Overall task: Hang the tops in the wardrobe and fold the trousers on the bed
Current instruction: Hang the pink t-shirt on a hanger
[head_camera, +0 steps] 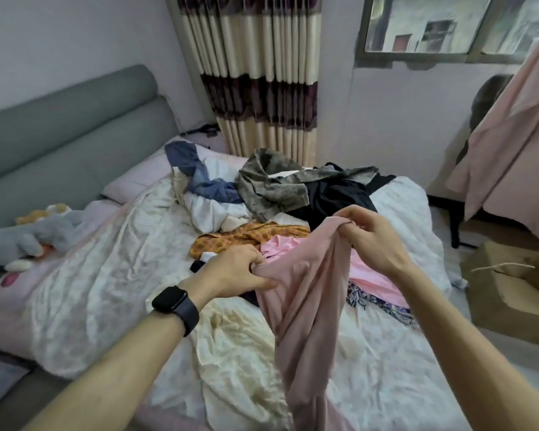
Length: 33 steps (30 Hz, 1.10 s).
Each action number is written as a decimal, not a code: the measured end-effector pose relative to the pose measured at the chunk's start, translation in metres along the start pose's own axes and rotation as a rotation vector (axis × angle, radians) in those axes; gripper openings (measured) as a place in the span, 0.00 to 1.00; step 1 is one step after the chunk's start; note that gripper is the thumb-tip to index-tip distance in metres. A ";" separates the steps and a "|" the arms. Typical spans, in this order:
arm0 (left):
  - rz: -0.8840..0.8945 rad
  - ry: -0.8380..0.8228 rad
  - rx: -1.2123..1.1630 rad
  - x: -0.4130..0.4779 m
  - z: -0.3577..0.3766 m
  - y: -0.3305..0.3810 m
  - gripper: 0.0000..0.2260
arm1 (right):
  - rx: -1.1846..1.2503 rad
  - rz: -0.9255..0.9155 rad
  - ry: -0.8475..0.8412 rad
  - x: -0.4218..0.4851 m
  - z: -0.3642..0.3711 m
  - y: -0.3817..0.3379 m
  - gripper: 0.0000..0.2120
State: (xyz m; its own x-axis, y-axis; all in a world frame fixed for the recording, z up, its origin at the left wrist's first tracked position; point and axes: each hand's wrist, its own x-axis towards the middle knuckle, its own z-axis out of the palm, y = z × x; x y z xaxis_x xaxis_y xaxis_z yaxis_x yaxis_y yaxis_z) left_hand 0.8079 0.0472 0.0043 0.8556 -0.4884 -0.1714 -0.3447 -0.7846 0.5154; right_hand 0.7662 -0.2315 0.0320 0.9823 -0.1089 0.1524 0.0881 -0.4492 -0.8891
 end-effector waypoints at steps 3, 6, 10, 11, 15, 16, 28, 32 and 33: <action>0.031 0.099 0.006 -0.016 -0.047 0.006 0.15 | 0.034 -0.088 0.043 0.029 0.008 -0.035 0.13; -0.064 0.151 -0.018 -0.041 -0.102 0.008 0.14 | 0.062 -0.184 0.059 0.051 0.027 -0.081 0.12; -0.185 0.277 -0.055 -0.089 -0.166 -0.005 0.18 | 0.112 -0.276 0.085 0.071 0.059 -0.139 0.11; -0.192 0.308 -0.078 -0.104 -0.181 -0.010 0.16 | 0.134 -0.288 0.089 0.074 0.068 -0.152 0.11; -0.222 0.458 -0.172 -0.162 -0.228 -0.031 0.11 | 0.229 -0.341 0.051 0.076 0.106 -0.199 0.11; -0.238 0.496 -0.171 -0.176 -0.237 -0.036 0.11 | 0.246 -0.364 0.032 0.076 0.117 -0.213 0.11; -0.650 0.780 0.201 -0.299 -0.270 -0.051 0.11 | 0.042 -0.636 -0.358 0.094 0.214 -0.277 0.15; -0.678 0.906 0.043 -0.316 -0.261 -0.036 0.11 | 0.037 -0.716 -0.422 0.096 0.223 -0.282 0.14; -0.661 0.941 -0.041 -0.321 -0.257 -0.030 0.11 | 0.089 -0.711 -0.419 0.095 0.226 -0.284 0.12</action>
State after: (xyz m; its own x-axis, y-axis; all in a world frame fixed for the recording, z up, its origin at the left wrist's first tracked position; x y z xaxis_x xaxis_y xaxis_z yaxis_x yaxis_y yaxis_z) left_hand 0.6422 0.3254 0.2595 0.8198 0.5063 0.2677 0.2772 -0.7597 0.5882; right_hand 0.8720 0.0855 0.2014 0.6662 0.5219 0.5327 0.7064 -0.2126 -0.6752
